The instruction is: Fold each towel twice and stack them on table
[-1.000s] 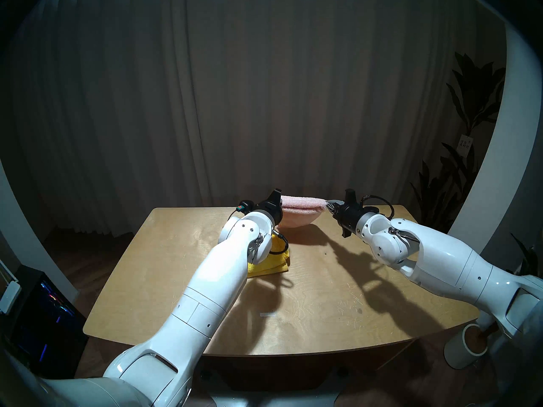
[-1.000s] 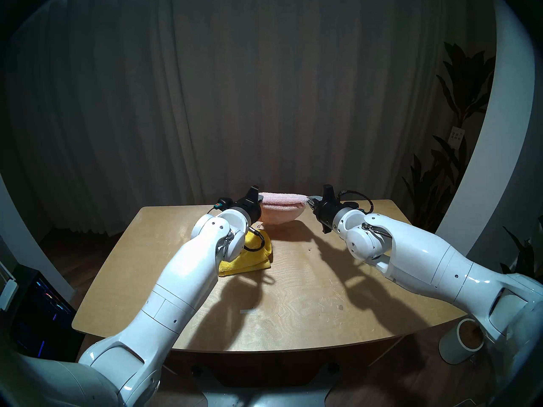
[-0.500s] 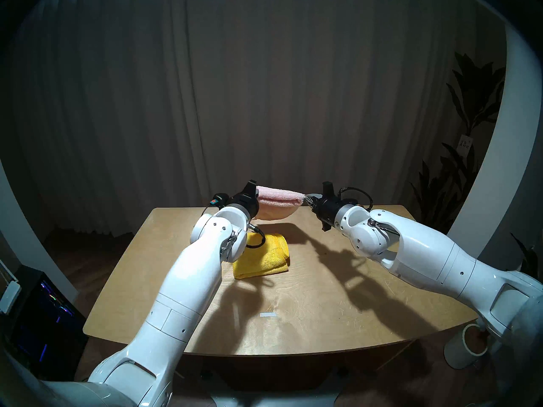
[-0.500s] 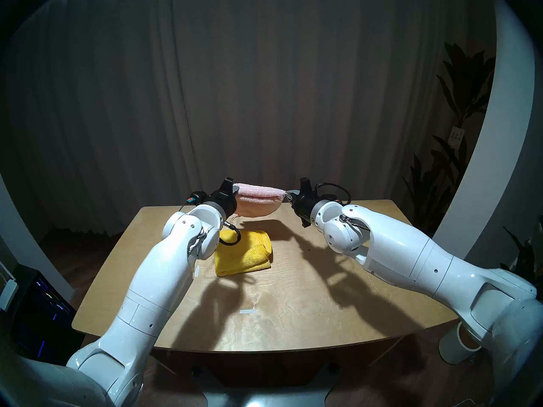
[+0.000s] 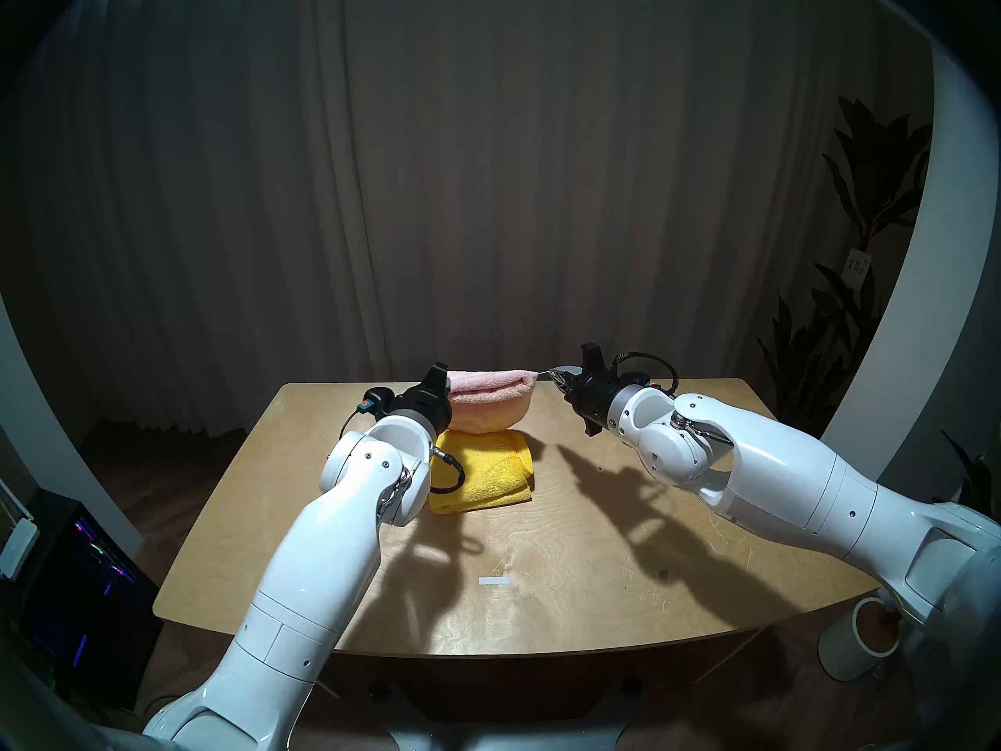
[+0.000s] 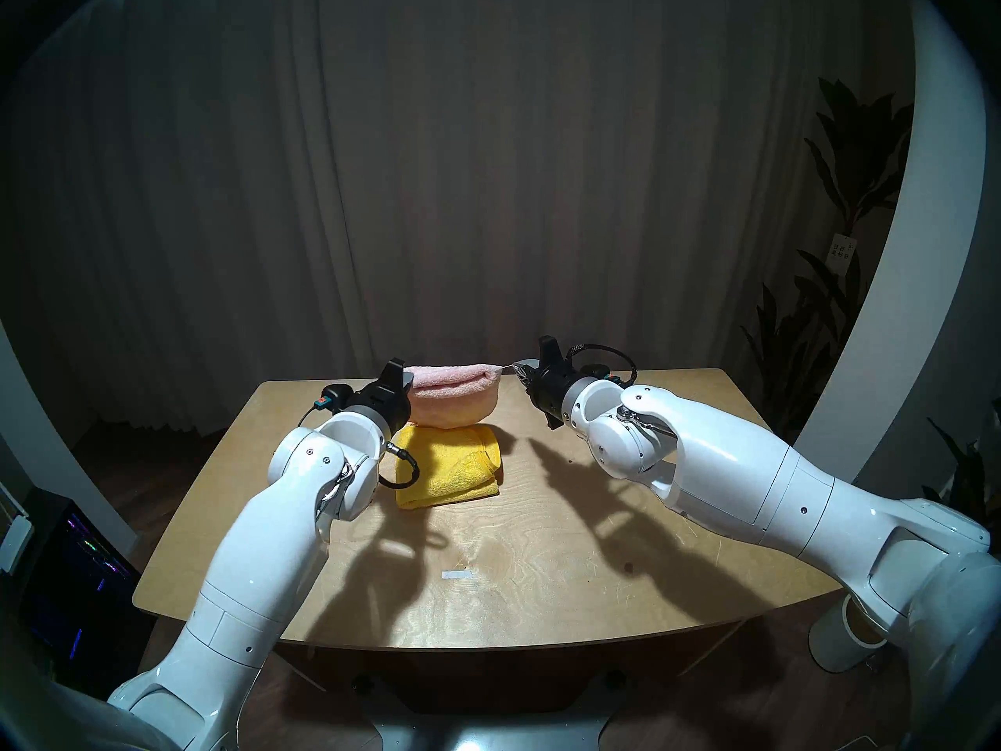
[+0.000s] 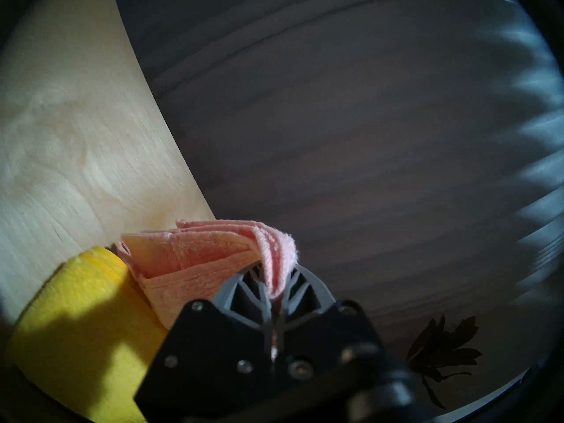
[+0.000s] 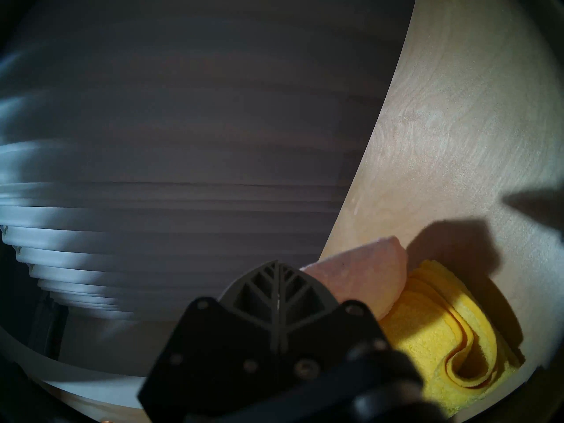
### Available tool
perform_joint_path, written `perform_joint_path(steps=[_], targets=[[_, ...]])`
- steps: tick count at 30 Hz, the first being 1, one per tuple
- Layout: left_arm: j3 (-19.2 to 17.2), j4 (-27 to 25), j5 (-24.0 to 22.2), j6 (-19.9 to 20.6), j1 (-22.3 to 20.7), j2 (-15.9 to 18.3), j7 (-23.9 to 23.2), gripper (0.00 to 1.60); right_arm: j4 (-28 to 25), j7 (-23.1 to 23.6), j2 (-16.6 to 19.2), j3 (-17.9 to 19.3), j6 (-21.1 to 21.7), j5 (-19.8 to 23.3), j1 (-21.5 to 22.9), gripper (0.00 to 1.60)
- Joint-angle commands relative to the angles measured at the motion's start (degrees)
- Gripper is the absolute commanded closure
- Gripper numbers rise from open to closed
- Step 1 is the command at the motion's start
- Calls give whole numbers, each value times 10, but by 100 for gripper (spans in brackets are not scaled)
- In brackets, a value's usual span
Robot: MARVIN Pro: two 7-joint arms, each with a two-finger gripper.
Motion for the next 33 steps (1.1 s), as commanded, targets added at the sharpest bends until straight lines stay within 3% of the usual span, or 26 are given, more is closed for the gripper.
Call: perform_joint_path(steps=[1,9,21,26,28,29,33], targets=[[-13,-5,2,1,0,16,-15,160,-16,3,4,2,-5,-3,0,160],[-5,-24,-15,17,40,19,-15,160,-27,-13,11,-3,-18,-1,-5,160],[-6,-22,-41,28,28,12,-14,160,-52,-36,7,-24,-34,3,-24,160],[-16,-38,-56,31,39,15,-9,160,-42,-67,-6,-30,-48,17,-22,160],[-18,-41,-58,32,40,15,-5,160,-34,-65,-16,-28,-49,25,-25,46],[-19,-42,-59,32,40,15,-5,160,-32,-63,-19,-30,-51,23,-25,0],[-20,-42,-59,33,39,15,-2,160,-33,-57,-33,-16,-51,51,-30,0]])
